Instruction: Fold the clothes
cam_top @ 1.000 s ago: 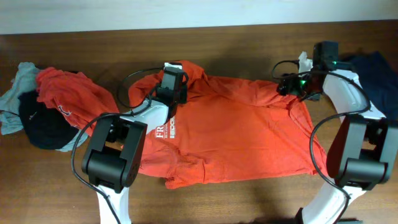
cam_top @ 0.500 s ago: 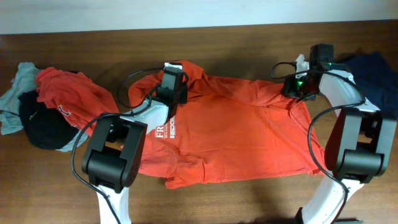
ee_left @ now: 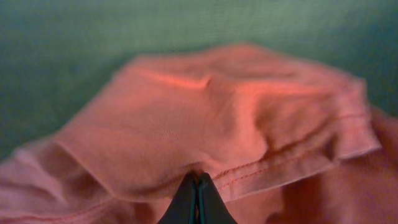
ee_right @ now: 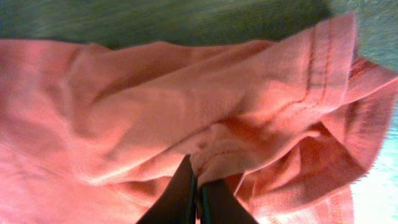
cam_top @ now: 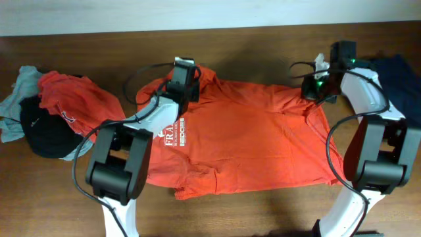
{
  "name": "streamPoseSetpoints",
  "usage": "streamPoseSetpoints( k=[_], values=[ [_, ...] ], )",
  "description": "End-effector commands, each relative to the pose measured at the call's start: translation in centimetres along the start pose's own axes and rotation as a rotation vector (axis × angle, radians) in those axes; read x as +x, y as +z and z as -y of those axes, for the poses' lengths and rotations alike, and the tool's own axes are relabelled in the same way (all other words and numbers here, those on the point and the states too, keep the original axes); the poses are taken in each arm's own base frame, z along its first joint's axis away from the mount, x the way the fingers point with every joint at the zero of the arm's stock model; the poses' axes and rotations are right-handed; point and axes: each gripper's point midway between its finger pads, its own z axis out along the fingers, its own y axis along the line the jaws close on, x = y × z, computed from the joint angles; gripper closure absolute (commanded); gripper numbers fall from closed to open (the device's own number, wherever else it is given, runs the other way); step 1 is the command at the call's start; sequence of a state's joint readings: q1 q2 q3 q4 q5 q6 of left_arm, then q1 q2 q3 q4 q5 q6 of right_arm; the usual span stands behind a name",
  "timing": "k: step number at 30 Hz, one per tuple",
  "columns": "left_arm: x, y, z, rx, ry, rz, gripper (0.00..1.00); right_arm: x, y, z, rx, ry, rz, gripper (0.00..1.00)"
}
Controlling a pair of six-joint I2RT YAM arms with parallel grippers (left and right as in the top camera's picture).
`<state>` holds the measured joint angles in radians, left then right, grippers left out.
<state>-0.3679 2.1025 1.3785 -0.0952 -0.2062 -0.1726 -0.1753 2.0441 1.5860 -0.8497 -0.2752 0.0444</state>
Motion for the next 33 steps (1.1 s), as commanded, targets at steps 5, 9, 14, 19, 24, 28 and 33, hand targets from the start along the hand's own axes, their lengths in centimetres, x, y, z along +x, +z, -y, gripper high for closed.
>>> streamPoseSetpoints(
  k=[5,9,14,19,24,28,33],
  values=[
    [-9.5,-5.3,0.3,0.028,-0.038,0.203,0.99,-4.4,-6.8,-2.6,-0.019,-0.071,0.149,0.96],
    [-11.4,-5.8,-0.7,-0.018,-0.060,0.274,0.99,-6.3,-7.5,-2.8,-0.017,-0.100,0.226,0.96],
    [-13.5,-6.3,-1.8,-0.040,-0.092,0.359,0.99,-9.2,-8.3,-3.2,-0.022,-0.133,0.348,0.96],
    [-14.6,-5.9,-3.7,-0.061,-0.126,0.413,0.99,-12.3,-9.6,-2.8,0.013,-0.104,0.483,0.96],
    [-14.6,-3.9,-6.8,-0.110,-0.164,0.435,0.99,-14.7,-9.9,-2.6,0.028,-0.110,0.582,0.96],
    [-14.4,-1.8,-9.2,-0.145,-0.201,0.473,0.99,-16.5,-8.6,-1.4,0.064,-0.071,0.636,0.96],
    [-13.2,1.4,-11.2,-0.172,-0.225,0.505,0.95,-17.5,-5.2,-0.3,0.073,-0.064,0.642,0.79]
  ],
)
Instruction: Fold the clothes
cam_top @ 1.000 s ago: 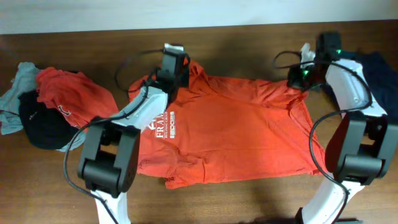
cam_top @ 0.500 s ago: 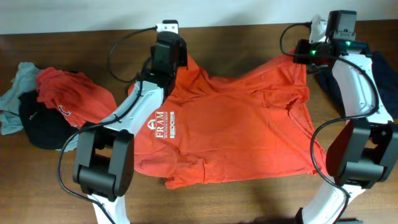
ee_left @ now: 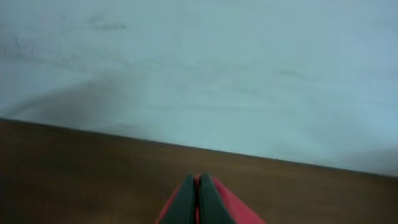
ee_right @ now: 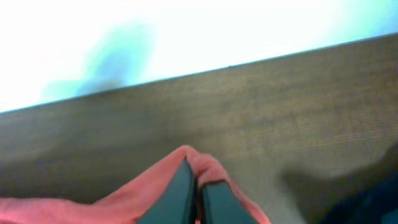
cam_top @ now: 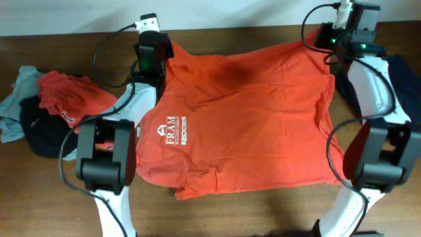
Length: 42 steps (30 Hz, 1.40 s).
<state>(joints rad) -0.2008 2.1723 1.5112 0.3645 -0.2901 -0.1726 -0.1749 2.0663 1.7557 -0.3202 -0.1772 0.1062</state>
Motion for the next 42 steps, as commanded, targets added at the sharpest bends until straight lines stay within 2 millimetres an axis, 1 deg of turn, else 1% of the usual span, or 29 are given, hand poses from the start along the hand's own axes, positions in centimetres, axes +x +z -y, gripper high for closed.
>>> streamPoseSetpoints(
  k=[1,2,3,5,6,7,10,12,16,18,19,21,24,25,26,27,28,29,30,31,32,35,36,38,40,42],
  values=[
    [2.3,1.9,-1.6,-0.036,-0.004,-0.001,0.84,2.1,3.2,1.1,0.036,0.018,-0.031,0.48],
    [2.7,2.2,-1.8,-0.040,-0.006,0.004,0.74,2.6,3.7,1.2,0.036,0.019,-0.040,0.01],
    [3.1,2.5,-2.2,-0.045,-0.007,0.003,0.48,3.1,4.0,1.4,0.039,0.021,-0.052,0.01],
    [3.4,2.7,-2.6,-0.051,-0.006,-0.005,0.14,3.6,4.2,1.5,0.042,0.024,-0.068,0.01],
    [3.5,2.7,-2.8,-0.056,-0.006,-0.008,0.01,3.8,4.1,1.6,0.042,0.026,-0.074,0.01],
    [3.4,2.7,-3.0,-0.058,-0.007,-0.008,0.01,3.7,4.0,1.5,0.041,0.026,-0.076,0.01],
    [3.1,2.6,-3.2,-0.065,0.001,-0.039,0.01,3.0,2.5,1.1,0.038,0.027,-0.082,0.01],
    [3.0,2.0,-3.2,-0.072,0.015,-0.087,0.01,2.5,1.1,0.8,0.040,0.029,-0.096,0.01],
    [2.3,0.2,-2.8,-0.041,0.038,-0.194,0.01,1.4,-2.3,0.1,0.043,0.032,-0.128,0.01],
    [1.8,-1.4,-2.7,-0.028,0.050,-0.254,0.01,0.8,-4.5,-0.4,0.044,0.025,-0.140,0.01],
    [1.4,-2.5,-2.7,-0.024,0.055,-0.280,0.01,0.6,-5.5,-0.6,0.044,0.025,-0.145,0.01],
    [0.2,-4.6,-2.8,-0.027,0.066,-0.318,0.01,0.4,-8.2,-1.1,0.046,0.028,-0.162,0.01],
    [-2.2,-8.4,-2.4,0.007,0.071,-0.353,0.01,0.8,-12.4,-1.8,0.052,0.035,-0.207,0.01],
    [-3.4,-10.1,-2.2,0.026,0.070,-0.359,0.01,1.3,-14.4,-2.1,0.055,0.040,-0.234,0.01],
    [-4.1,-11.4,-1.9,0.041,0.071,-0.365,0.01,1.7,-15.6,-2.2,0.057,0.043,-0.251,0.01],
    [-4.9,-12.9,-1.8,0.054,0.072,-0.371,0.01,2.2,-17.1,-2.4,0.060,0.051,-0.276,0.01],
    [-5.4,-14.0,-1.9,0.055,0.074,-0.377,0.01,2.7,-18.2,-2.6,0.063,0.058,-0.295,0.01],
    [-6.1,-15.9,-2.0,0.058,0.078,-0.390,0.01,3.5,-19.9,-2.8,0.070,0.086,-0.326,0.01],
    [-6.3,-16.8,-2.1,0.057,0.073,-0.401,0.01,3.9,-20.8,-2.9,0.074,0.103,-0.343,0.01],
    [-6.5,-18.8,-2.3,0.050,0.045,-0.427,0.01,4.8,-22.5,-3.1,0.084,0.134,-0.376,0.01],
    [-6.5,-19.4,-2.4,0.047,0.035,-0.437,0.01,5.2,-23.2,-3.2,0.089,0.150,-0.391,0.01],
    [-5.6,-22.4,-2.7,0.033,0.011,-0.513,0.01,7.0,-25.7,-3.5,0.111,0.208,-0.454,0.01],
    [-4.9,-23.4,-2.8,0.024,0.004,-0.553,0.01,7.8,-26.7,-3.5,0.121,0.230,-0.489,0.01],
    [-3.4,-25.0,-2.9,0.012,0.005,-0.631,0.01,9.1,-28.1,-3.6,0.139,0.252,-0.541,0.01],
    [-1.6,-26.6,-3.1,-0.005,0.021,-0.722,0.04,10.0,-29.1,-3.5,0.165,0.285,-0.575,0.01],
    [-0.3,-27.9,-3.4,-0.023,0.036,-0.794,0.07,10.7,-30.1,-3.2,0.200,0.315,-0.598,0.01]
  ],
)
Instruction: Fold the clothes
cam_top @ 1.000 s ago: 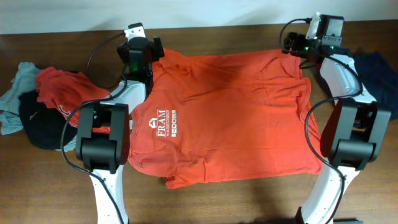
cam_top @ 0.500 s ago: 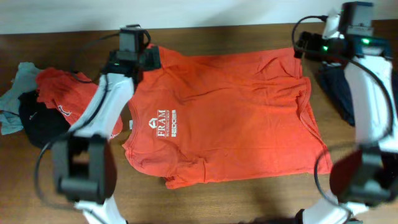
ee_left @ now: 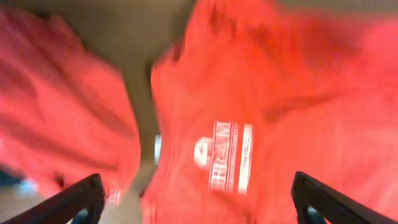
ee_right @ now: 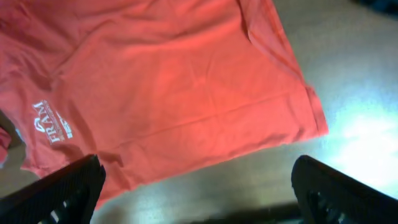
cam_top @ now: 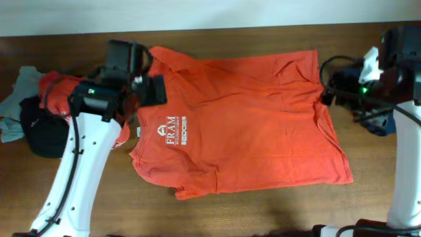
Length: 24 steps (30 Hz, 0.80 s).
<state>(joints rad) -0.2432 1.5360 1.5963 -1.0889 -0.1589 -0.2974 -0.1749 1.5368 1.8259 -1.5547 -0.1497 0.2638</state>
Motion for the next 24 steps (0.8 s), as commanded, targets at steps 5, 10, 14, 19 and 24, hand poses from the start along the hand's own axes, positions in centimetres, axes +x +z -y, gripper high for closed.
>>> streamPoseSetpoints(
  k=[5,10,14,19,24],
  values=[
    [6.5,-1.1,-0.9,-0.066,-0.058,-0.250,0.53,3.7,-2.7,1.9,0.077,0.157,0.011,0.01],
    [10.0,-0.9,-0.8,-0.053,-0.059,-0.386,0.54,7.3,-1.9,2.9,0.090,0.203,-0.025,0.01],
    [12.4,0.2,-0.1,-0.034,-0.044,-0.462,0.46,10.1,0.6,4.1,0.115,0.259,-0.084,0.01],
    [16.4,2.2,2.6,0.058,-0.002,-0.556,0.30,12.7,5.2,4.8,0.104,0.296,-0.157,0.01],
    [20.3,4.6,4.2,0.116,0.009,-0.617,0.34,14.1,8.5,5.5,0.115,0.304,-0.204,0.01]
  ],
)
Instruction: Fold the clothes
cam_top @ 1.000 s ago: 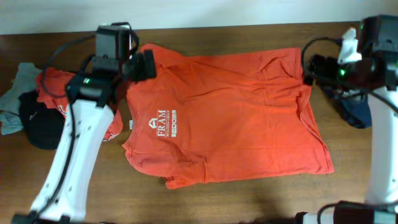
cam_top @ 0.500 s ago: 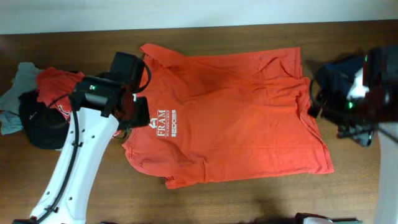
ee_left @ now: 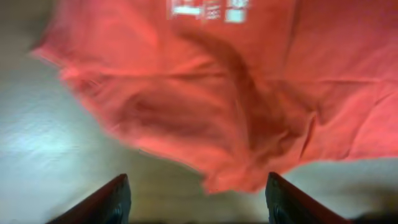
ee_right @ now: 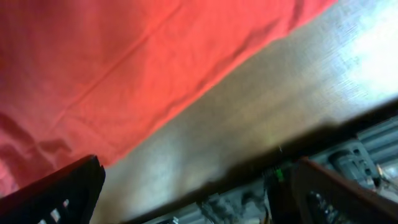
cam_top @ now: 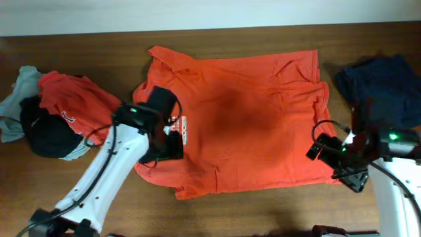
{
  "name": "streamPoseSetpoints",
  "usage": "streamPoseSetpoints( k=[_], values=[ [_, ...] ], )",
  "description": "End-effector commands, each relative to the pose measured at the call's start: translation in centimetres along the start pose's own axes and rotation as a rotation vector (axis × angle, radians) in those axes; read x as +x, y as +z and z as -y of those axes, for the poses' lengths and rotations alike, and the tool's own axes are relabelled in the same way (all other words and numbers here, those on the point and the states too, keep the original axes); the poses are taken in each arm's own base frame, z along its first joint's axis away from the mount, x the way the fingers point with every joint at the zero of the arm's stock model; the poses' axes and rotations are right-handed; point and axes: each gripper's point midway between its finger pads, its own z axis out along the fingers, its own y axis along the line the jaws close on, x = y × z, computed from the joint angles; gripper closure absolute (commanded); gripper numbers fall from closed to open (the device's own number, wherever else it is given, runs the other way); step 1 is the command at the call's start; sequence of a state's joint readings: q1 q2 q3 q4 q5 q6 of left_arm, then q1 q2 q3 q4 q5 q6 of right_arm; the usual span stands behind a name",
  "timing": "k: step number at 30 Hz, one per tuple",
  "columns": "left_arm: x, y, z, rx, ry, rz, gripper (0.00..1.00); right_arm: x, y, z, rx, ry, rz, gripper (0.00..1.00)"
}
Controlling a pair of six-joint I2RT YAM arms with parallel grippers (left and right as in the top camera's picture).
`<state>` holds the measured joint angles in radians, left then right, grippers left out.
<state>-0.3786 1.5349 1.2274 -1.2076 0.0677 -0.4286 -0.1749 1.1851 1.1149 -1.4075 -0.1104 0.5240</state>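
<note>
An orange T-shirt [cam_top: 250, 125] with a white chest logo lies spread flat on the wooden table [cam_top: 263, 39], collar toward the far left. My left gripper [cam_top: 168, 142] hovers open over the shirt's lower left part, partly covering the logo. In the left wrist view the shirt [ee_left: 205, 93] and its wrinkled near hem fill the frame, and the left gripper [ee_left: 200, 202] holds nothing. My right gripper [cam_top: 342, 164] is open over the shirt's near right corner. The right wrist view shows the shirt's edge [ee_right: 124, 62] and bare table between the wide-apart fingers of the right gripper [ee_right: 199, 196].
A heap of clothes lies at the left: an orange garment [cam_top: 72, 99], a black one [cam_top: 43, 131] and a grey one [cam_top: 18, 82]. A dark blue garment [cam_top: 381, 79] lies at the right. The table's near edge runs just below the shirt.
Both open grippers have moved toward the near side. The left was by the shirt's left shoulder and is now over its lower left; the right was by the right sleeve and is now at the near right corner.
First both grippers were shut on the shirt's far edge with the cloth bunched. Then they held that edge stretched out toward the back of the table. Later the shirt lay flat and both grippers were open above it. Now they are over its near part.
</note>
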Motion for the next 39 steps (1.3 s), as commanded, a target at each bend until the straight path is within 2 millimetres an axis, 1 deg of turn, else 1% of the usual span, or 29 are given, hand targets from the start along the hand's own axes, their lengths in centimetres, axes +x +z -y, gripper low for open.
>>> streamPoseSetpoints(
  k=[1,3,6,9,11,15,17,18,19,21,22,24,26,30,32,33,35,37,39],
  values=[
    [2.8,2.6,0.6,0.040,-0.013,-0.091,0.36,0.9,1.6,0.4,0.003,0.016,-0.031,0.01],
    [3.9,3.9,0.6,0.048,-0.008,-0.124,0.37,1.1,2.1,0.6,0.008,0.017,-0.038,0.01],
    [4.8,5.6,0.8,0.072,-0.046,-0.145,0.39,0.7,2.5,0.4,0.001,0.015,-0.025,0.01],
    [5.6,6.5,1.3,0.116,-0.057,-0.171,0.40,0.3,2.5,0.2,-0.006,0.013,-0.008,0.01],
    [6.1,7.0,1.1,0.114,-0.084,-0.185,0.40,0.0,2.5,0.1,-0.012,0.011,0.005,0.01],
    [5.7,8.1,1.1,0.119,-0.086,-0.151,0.40,-0.5,2.7,0.2,-0.004,0.010,0.028,0.01],
    [5.7,8.6,0.9,0.116,-0.116,-0.143,0.45,-0.1,3.5,0.6,0.009,0.013,0.013,0.01],
    [5.7,8.7,0.9,0.114,-0.119,-0.141,0.48,0.1,3.9,0.8,0.015,0.019,0.002,0.01],
    [5.7,8.9,0.7,0.111,-0.119,-0.136,0.53,0.5,4.4,1.1,0.024,0.035,-0.013,0.01],
    [5.5,9.0,0.4,0.089,-0.118,-0.122,0.73,1.1,5.3,1.4,0.032,0.040,-0.033,0.01],
    [5.3,9.1,0.1,0.075,-0.117,-0.111,0.87,1.7,6.1,1.9,0.046,0.059,-0.056,0.01],
    [5.2,9.1,0.1,0.074,-0.116,-0.106,0.99,2.3,6.7,2.3,0.060,0.065,-0.078,0.00],
    [5.2,9.1,0.1,0.074,-0.116,-0.106,0.99,2.7,7.0,2.6,0.069,0.066,-0.092,0.01],
    [5.0,9.1,-0.1,0.065,-0.116,-0.099,0.99,2.7,7.0,2.8,0.077,0.068,-0.091,0.02],
    [5.0,9.1,-0.1,0.065,-0.116,-0.097,0.99,2.7,7.0,2.9,0.085,0.103,-0.089,0.01],
    [5.0,9.1,-0.1,0.064,-0.115,-0.096,0.97,2.6,7.1,3.1,0.100,0.133,-0.079,0.01],
    [4.9,9.1,-0.1,0.064,-0.115,-0.095,0.72,2.2,7.3,3.6,0.123,0.187,-0.050,0.01],
    [4.8,9.1,0.0,0.067,-0.115,-0.090,0.50,1.5,7.5,3.7,0.132,0.230,-0.012,0.02],
    [4.9,9.1,0.2,0.081,-0.116,-0.098,0.43,0.9,7.7,3.8,0.138,0.278,0.022,0.04]
  ],
)
